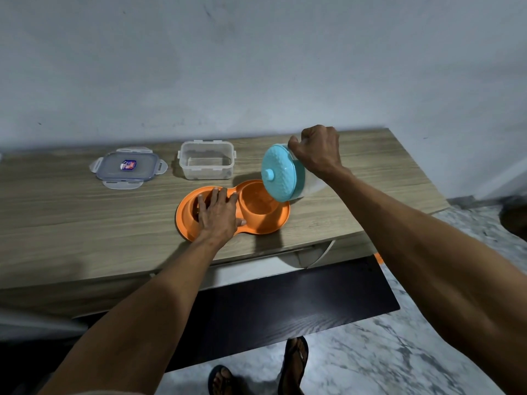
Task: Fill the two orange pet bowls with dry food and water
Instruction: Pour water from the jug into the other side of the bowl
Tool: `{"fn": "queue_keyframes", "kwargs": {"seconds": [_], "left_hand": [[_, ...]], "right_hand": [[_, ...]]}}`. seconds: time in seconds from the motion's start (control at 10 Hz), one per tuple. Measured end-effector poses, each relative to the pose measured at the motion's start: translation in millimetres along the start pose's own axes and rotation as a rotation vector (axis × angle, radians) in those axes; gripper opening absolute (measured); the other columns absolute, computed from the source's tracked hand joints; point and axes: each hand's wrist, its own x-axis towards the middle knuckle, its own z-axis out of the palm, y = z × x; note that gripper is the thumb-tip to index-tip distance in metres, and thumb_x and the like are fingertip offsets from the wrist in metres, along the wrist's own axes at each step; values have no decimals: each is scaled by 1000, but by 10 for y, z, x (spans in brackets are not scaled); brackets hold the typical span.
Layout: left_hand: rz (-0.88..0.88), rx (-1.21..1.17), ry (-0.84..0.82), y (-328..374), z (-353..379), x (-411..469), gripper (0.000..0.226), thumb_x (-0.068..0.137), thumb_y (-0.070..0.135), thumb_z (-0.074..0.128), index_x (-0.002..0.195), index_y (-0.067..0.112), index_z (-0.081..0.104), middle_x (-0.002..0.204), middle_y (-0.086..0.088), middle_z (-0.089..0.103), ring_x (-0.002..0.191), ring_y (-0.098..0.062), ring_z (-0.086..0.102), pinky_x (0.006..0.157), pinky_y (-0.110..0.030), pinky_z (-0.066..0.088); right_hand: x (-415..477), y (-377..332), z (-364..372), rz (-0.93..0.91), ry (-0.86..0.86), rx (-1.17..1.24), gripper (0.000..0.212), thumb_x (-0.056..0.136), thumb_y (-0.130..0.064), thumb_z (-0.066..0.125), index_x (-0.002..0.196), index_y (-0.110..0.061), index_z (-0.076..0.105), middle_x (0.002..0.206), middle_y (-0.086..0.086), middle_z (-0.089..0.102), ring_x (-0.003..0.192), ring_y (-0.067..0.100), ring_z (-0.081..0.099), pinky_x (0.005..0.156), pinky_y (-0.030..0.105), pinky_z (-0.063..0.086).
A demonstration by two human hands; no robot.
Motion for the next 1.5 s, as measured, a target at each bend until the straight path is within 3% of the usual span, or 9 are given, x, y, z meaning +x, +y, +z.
{"fn": "queue_keyframes", "kwargs": {"seconds": [0.5, 0.9, 1.3, 1.5], "left_hand": [[2, 0, 5, -5, -6, -1, 81, 88, 47, 63, 154, 23, 23, 163, -10, 15, 152, -30, 6, 118, -58, 4], [7, 2, 11, -8, 4, 1, 80, 88, 46, 64, 153, 22, 25, 162, -10, 16, 152, -30, 7, 119, -59, 6], [1, 9, 12, -9, 4, 8, 82, 88, 48, 64, 154, 22, 23, 162, -10, 16, 152, -30, 7, 119, -59, 6], [0, 3, 2, -15, 15, 14, 82, 88, 48, 63, 154, 22, 22, 163, -10, 14, 152, -30, 5, 119, -59, 4]], "right_hand": [[34, -25, -15, -32, -8, -41, 43, 84, -30, 60, 51, -3, 55, 40, -6, 36, 51, 19, 42, 79, 44, 51], [60, -64, -12, -54, -2, -65, 43, 84, -30, 59, 53, 1, 58, 42, -1, 39, 52, 21, 42, 79, 42, 51], [75, -120, -35, -86, -8, -84, 41, 86, -30, 59, 51, -9, 54, 44, -5, 43, 55, 21, 50, 84, 42, 50], [77, -127, -27, -98, -4, -84, 43, 85, -31, 59, 53, -2, 59, 43, -6, 40, 54, 22, 48, 80, 41, 50]]}}
